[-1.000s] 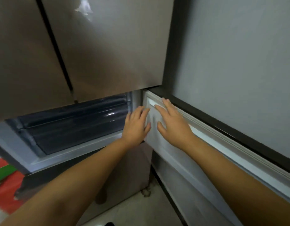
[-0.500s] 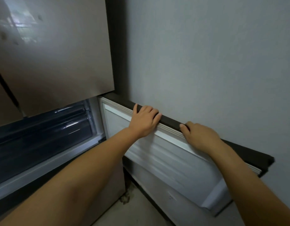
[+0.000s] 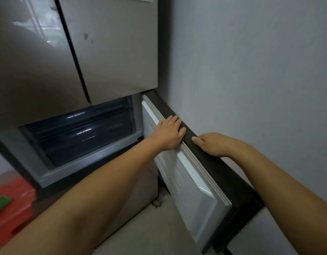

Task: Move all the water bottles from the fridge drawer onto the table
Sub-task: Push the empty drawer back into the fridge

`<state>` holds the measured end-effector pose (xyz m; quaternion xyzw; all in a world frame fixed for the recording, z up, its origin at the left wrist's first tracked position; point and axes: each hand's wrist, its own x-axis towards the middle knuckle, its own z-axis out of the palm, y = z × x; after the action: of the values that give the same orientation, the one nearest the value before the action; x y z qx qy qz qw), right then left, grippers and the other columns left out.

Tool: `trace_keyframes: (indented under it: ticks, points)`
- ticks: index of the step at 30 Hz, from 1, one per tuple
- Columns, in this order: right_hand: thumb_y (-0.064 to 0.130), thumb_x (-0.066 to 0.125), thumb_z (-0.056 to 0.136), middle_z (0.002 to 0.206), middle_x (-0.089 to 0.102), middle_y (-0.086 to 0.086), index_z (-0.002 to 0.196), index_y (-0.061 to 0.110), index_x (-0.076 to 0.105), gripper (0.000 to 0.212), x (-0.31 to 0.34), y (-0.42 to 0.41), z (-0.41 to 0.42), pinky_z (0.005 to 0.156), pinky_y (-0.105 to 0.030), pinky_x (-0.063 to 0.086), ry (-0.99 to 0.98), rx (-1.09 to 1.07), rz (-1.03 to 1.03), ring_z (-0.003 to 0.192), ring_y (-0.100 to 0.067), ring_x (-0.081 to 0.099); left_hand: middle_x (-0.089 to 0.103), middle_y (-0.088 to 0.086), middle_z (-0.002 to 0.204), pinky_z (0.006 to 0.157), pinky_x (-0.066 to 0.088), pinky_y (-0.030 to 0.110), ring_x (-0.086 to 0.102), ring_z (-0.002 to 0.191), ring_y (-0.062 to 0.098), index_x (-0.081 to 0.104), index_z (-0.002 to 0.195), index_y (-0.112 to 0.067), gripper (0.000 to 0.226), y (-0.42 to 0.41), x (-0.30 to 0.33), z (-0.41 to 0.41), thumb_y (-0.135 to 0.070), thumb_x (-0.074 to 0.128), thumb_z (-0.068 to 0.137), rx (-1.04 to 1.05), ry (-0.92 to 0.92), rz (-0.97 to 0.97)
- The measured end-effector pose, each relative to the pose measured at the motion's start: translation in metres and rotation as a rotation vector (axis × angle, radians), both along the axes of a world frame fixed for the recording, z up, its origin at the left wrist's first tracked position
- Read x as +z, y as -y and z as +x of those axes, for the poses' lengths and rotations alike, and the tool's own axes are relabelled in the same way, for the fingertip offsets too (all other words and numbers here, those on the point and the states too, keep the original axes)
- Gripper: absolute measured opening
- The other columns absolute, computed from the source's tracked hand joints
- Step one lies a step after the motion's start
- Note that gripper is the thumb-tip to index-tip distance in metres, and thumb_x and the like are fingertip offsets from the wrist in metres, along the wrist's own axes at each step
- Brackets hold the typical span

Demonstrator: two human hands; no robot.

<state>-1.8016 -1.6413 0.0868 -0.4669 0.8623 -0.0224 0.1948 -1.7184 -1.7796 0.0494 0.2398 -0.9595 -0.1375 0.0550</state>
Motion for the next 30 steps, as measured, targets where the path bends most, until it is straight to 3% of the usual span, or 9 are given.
trace_keyframes:
  ticks: [3,7,10,14,20,23,27,30]
  points:
    - [0.03,0.025,0.104,0.141,0.051,-0.007,0.134,0.015,0.051,0.042,-0.016,-0.005,0.016,0.103,-0.026,0.032,0.067,0.13,-0.169,0.127,-0.021,0.047,0.004,0.004,0.161,0.121,0.002,0.039,0.001,0.148,0.017,0.009,0.152,-0.011,0.06,-0.01,0.007,0.048,-0.042,0.021,0.101,0.015,0.063,-0.022]
    - [0.012,0.033,0.101,0.158,0.019,0.0,0.145,0.02,0.036,0.045,-0.046,0.018,0.051,0.118,-0.026,0.012,0.073,0.3,-0.325,0.147,-0.014,0.016,0.001,0.007,0.161,0.122,0.002,0.037,0.0,0.148,0.018,0.006,0.151,-0.008,0.063,-0.018,0.012,0.116,-0.043,0.023,0.101,0.058,0.13,-0.039]
    - [0.006,0.034,0.098,0.16,0.011,0.004,0.147,0.02,0.031,0.051,-0.058,0.051,0.078,0.122,-0.037,0.007,0.078,0.383,-0.332,0.148,-0.013,0.005,-0.005,0.006,0.16,0.12,0.002,0.032,-0.004,0.148,0.017,0.002,0.151,-0.009,0.069,-0.017,0.014,0.16,-0.045,0.029,0.099,0.076,0.156,0.006]
    - [0.017,0.034,0.1,0.16,0.012,0.009,0.149,0.026,0.026,0.05,-0.065,0.094,0.11,0.121,-0.048,0.001,0.02,0.439,-0.337,0.149,-0.016,0.001,-0.007,0.003,0.161,0.118,0.001,0.028,-0.005,0.148,0.014,0.001,0.152,-0.012,0.065,0.006,0.02,0.212,-0.038,0.033,0.1,0.14,0.179,0.055]
    - [0.041,0.04,0.097,0.151,0.031,0.012,0.143,0.036,0.032,0.047,-0.072,0.151,0.133,0.116,-0.057,-0.001,-0.264,0.603,-0.427,0.145,-0.016,0.016,0.001,0.002,0.161,0.118,-0.002,0.033,-0.001,0.148,0.016,0.008,0.151,-0.015,0.06,0.023,0.007,0.256,-0.031,0.036,0.1,0.232,0.281,-0.313]
    - [0.044,0.044,0.095,0.144,0.039,0.009,0.141,0.033,0.037,0.047,-0.076,0.186,0.128,0.117,-0.051,-0.001,-0.238,0.653,-0.5,0.141,-0.011,0.025,0.014,0.006,0.158,0.117,0.012,0.042,0.008,0.147,0.025,0.004,0.151,-0.014,0.067,0.03,-0.014,0.255,-0.029,0.042,0.098,0.446,0.229,-0.451]
    - [0.043,0.053,0.092,0.133,0.048,0.006,0.136,0.03,0.046,0.046,-0.093,0.243,0.119,0.117,-0.052,-0.001,-0.131,0.679,-0.608,0.135,-0.014,0.034,0.035,0.008,0.144,0.11,0.023,0.043,0.018,0.141,0.031,0.034,0.14,-0.015,0.053,0.077,-0.025,0.241,-0.021,0.054,0.091,0.681,0.191,-0.477]
    - [0.035,0.06,0.089,0.122,0.056,0.004,0.131,0.028,0.053,0.043,-0.104,0.278,0.131,0.116,-0.053,0.001,-0.175,0.684,-0.702,0.126,-0.018,0.046,0.046,0.004,0.136,0.107,0.03,0.04,0.038,0.13,0.026,0.042,0.137,-0.017,0.048,0.115,-0.042,0.245,-0.022,0.055,0.091,0.777,0.133,-0.458]
